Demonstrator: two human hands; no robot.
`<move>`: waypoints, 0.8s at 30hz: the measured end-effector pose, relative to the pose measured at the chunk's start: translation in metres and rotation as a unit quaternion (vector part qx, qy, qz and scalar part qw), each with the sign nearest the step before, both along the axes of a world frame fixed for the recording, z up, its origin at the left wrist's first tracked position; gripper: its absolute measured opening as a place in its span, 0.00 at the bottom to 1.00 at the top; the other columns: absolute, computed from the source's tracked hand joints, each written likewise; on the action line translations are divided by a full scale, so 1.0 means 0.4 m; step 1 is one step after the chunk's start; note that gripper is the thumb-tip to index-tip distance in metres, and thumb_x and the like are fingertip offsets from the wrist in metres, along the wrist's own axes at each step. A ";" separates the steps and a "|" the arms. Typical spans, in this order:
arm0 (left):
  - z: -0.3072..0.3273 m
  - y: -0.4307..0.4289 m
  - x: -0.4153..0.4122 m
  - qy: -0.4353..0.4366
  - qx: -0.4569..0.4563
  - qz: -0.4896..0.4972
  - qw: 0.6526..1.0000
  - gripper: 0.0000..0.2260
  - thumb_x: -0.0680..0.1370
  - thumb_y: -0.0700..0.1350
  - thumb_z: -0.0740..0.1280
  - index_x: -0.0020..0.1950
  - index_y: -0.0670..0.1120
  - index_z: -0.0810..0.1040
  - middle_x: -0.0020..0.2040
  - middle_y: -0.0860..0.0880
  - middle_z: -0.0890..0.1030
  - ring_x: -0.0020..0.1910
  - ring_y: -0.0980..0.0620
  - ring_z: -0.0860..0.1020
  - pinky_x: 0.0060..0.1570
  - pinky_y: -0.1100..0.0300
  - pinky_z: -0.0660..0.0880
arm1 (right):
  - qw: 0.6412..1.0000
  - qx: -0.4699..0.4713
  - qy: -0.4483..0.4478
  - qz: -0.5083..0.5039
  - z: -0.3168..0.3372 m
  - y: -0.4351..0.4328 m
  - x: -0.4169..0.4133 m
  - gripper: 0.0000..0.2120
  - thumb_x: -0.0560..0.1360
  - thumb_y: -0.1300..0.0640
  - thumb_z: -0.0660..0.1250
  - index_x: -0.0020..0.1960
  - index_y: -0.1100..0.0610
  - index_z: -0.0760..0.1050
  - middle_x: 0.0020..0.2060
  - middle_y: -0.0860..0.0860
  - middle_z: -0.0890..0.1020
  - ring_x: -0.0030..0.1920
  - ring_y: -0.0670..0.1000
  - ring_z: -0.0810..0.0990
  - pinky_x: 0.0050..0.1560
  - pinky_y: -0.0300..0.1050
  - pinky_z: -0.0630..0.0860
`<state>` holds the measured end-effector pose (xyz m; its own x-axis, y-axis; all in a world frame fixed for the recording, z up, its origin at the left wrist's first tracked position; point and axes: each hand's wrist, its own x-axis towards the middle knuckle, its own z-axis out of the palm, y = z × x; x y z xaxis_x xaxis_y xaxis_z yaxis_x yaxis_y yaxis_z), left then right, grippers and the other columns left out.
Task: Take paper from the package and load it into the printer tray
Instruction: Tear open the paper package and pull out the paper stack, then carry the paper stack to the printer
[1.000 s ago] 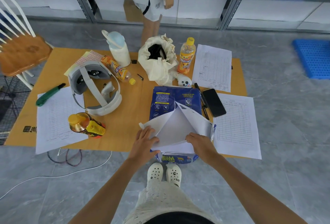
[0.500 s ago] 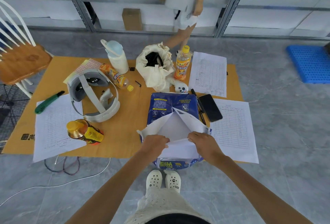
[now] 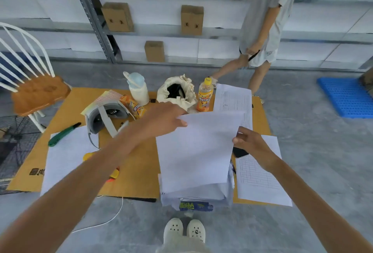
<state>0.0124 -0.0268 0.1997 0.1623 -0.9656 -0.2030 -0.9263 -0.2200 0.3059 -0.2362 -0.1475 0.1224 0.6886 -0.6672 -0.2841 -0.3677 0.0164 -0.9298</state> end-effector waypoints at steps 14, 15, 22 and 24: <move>0.404 -0.067 0.193 0.177 -0.108 0.072 0.975 0.18 0.70 0.56 0.72 0.52 0.46 0.80 0.48 0.50 0.84 0.44 0.53 0.81 0.46 0.58 0.77 | 0.992 -0.041 -0.091 -0.074 0.195 -0.016 0.109 0.03 0.73 0.57 0.70 0.46 0.51 0.79 0.34 0.39 0.85 0.37 0.40 0.83 0.37 0.35 0.80; 0.406 -0.055 0.211 0.270 -0.138 0.078 0.950 0.19 0.67 0.58 0.73 0.52 0.49 0.81 0.47 0.52 0.84 0.44 0.55 0.82 0.46 0.59 0.78 | 0.992 -0.036 -0.098 -0.076 0.197 -0.016 0.107 0.03 0.73 0.57 0.69 0.45 0.50 0.79 0.34 0.39 0.85 0.36 0.40 0.83 0.36 0.34 0.80; 0.173 0.016 0.168 0.683 -0.103 0.082 0.718 0.29 0.59 0.60 0.78 0.55 0.48 0.81 0.49 0.47 0.84 0.45 0.51 0.83 0.41 0.58 0.81 | 0.985 0.009 -0.130 -0.117 0.204 -0.012 0.104 0.09 0.73 0.51 0.68 0.52 0.51 0.80 0.45 0.48 0.86 0.46 0.50 0.85 0.48 0.46 0.79; 0.127 0.027 0.094 0.701 -0.080 0.113 0.699 0.24 0.58 0.58 0.78 0.50 0.49 0.83 0.47 0.49 0.85 0.44 0.52 0.84 0.40 0.59 0.81 | 0.982 0.013 -0.132 -0.136 0.212 -0.013 0.118 0.08 0.73 0.51 0.68 0.51 0.52 0.80 0.44 0.49 0.86 0.43 0.49 0.85 0.42 0.43 0.80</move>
<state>0.0500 -0.0161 0.2505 0.0640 -0.9761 -0.2078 0.3624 -0.1712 0.9162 -0.1889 -0.1527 0.2073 0.5386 -0.8312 -0.1378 -0.0921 0.1046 -0.9902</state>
